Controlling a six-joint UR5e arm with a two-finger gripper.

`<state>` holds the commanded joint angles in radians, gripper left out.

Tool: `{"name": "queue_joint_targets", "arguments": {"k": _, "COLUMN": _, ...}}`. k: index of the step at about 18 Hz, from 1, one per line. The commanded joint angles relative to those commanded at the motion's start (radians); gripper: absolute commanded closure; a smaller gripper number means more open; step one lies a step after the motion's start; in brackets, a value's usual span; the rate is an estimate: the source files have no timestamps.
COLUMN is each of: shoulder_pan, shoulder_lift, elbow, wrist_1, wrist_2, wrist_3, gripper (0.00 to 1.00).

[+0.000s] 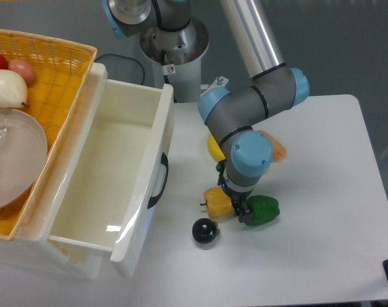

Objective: Pick up the yellow pepper
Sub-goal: 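Close the gripper around the yellow bell pepper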

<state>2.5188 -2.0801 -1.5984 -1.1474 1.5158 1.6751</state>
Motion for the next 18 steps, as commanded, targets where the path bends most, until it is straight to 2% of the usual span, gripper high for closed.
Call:
{"name": "queue_joint_targets", "arguments": {"k": 3, "shoulder_pan": -0.002, "shoulder_lift": -0.002, "elbow": -0.018, "wrist_1": 0.015, "wrist_2": -0.019, "wrist_3": -0.008, "gripper": 0.0}}
{"name": "queue_joint_targets", "arguments": {"k": 6, "shoulder_pan": 0.0, "shoulder_lift": -0.003, "elbow": -0.047, "wrist_1": 0.055, "wrist_2": -0.02, "wrist_3": -0.003, "gripper": 0.0}}
{"name": "queue_joint_targets", "arguments": {"k": 10, "shoulder_pan": 0.003, "shoulder_lift": -0.003, "elbow": -0.046, "wrist_1": 0.055, "wrist_2": -0.02, "wrist_3": -0.006, "gripper": 0.02}}
{"name": "queue_joint_targets", "arguments": {"k": 11, "shoulder_pan": 0.005, "shoulder_lift": -0.003, "elbow": -0.046, "wrist_1": 0.054, "wrist_2": -0.02, "wrist_3": -0.009, "gripper": 0.14}}
{"name": "queue_joint_targets", "arguments": {"k": 12, "shoulder_pan": 0.005, "shoulder_lift": -0.003, "elbow": -0.045, "wrist_1": 0.054, "wrist_2": -0.02, "wrist_3": -0.012, "gripper": 0.33}}
{"name": "queue_joint_targets", "arguments": {"k": 13, "shoulder_pan": 0.005, "shoulder_lift": -0.003, "elbow": -0.038, "wrist_1": 0.054, "wrist_2": -0.02, "wrist_3": -0.011, "gripper": 0.42}}
{"name": "queue_joint_targets", "arguments": {"k": 14, "shoulder_pan": 0.005, "shoulder_lift": -0.005, "elbow": -0.031, "wrist_1": 0.052, "wrist_2": -0.022, "wrist_3": -0.011, "gripper": 0.59}}
{"name": "queue_joint_targets", "arguments": {"k": 16, "shoulder_pan": 0.005, "shoulder_lift": -0.006, "elbow": -0.021, "wrist_1": 0.048, "wrist_2": -0.023, "wrist_3": -0.012, "gripper": 0.84}}
{"name": "queue_joint_targets", "arguments": {"k": 18, "shoulder_pan": 0.006, "shoulder_lift": -0.006, "elbow": -0.02, "wrist_1": 0.048, "wrist_2": -0.031, "wrist_3": -0.021, "gripper": 0.87}}
